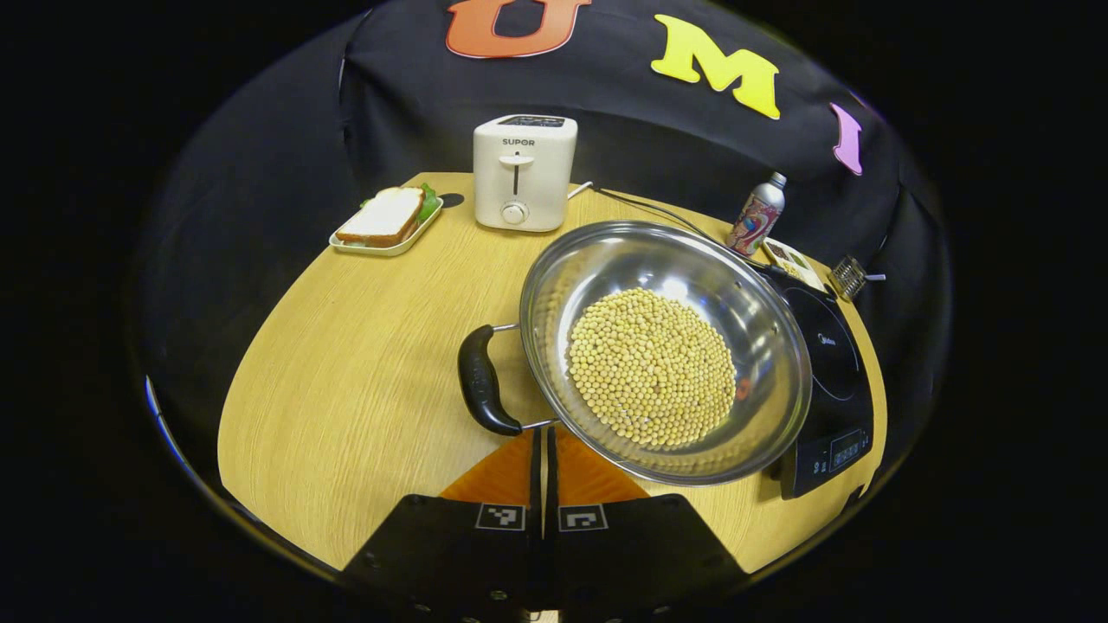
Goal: First push the handle of the pot to place it horizontally, then grasp the pot with both hands and set it on the induction cooktop.
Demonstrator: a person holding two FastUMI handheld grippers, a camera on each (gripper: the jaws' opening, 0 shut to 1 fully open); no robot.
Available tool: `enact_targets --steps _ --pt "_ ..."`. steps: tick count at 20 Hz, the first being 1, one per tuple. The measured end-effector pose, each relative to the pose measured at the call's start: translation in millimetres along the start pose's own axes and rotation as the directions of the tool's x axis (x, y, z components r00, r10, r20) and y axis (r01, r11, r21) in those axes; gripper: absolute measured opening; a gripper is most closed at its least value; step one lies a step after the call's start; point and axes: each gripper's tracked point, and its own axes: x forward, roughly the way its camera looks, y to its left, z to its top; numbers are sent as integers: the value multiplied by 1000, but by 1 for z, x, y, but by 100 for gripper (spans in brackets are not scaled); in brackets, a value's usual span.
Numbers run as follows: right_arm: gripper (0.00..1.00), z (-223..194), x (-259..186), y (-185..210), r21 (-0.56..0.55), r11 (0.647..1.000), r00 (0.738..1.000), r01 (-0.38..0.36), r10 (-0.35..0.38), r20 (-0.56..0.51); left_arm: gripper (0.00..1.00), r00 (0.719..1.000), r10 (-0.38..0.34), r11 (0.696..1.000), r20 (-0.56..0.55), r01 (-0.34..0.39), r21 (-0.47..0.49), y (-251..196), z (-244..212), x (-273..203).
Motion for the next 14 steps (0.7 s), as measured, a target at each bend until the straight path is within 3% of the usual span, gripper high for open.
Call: enact_targets --steps 1,4,5,6,7,8,9,14 --pt "99 3 -2 2 2 1000 1000 -5 5 9 0 1000 10 1000 -1 -10 5 4 4 2" --pt "99 10 -7 9 -8 1000 999 -13 13 35 0 999 30 1000 -18 -31 -5 15 9 12" --pt "100 12 -9 11 -11 1000 999 -14 15 45 10 999 33 999 -16 -33 -12 17 13 16" --pt "100 12 -9 13 -13 1000 999 -16 17 51 0 999 32 999 -4 -32 -17 19 19 18" --pt "100 13 -10 16 -16 1000 998 -20 21 53 0 1000 30 999 -5 -30 -23 21 20 22" --pt "100 11 -10 19 -17 1000 998 -25 26 53 10 1000 27 999 -3 -27 -26 22 24 25" --pt "100 11 -10 22 -18 999 998 -29 30 52 0 1000 26 999 -5 -26 -24 24 25 27" --pt "100 8 -4 30 -27 999 998 -29 31 57 0 999 38 999 -9 -38 -1 33 29 35"
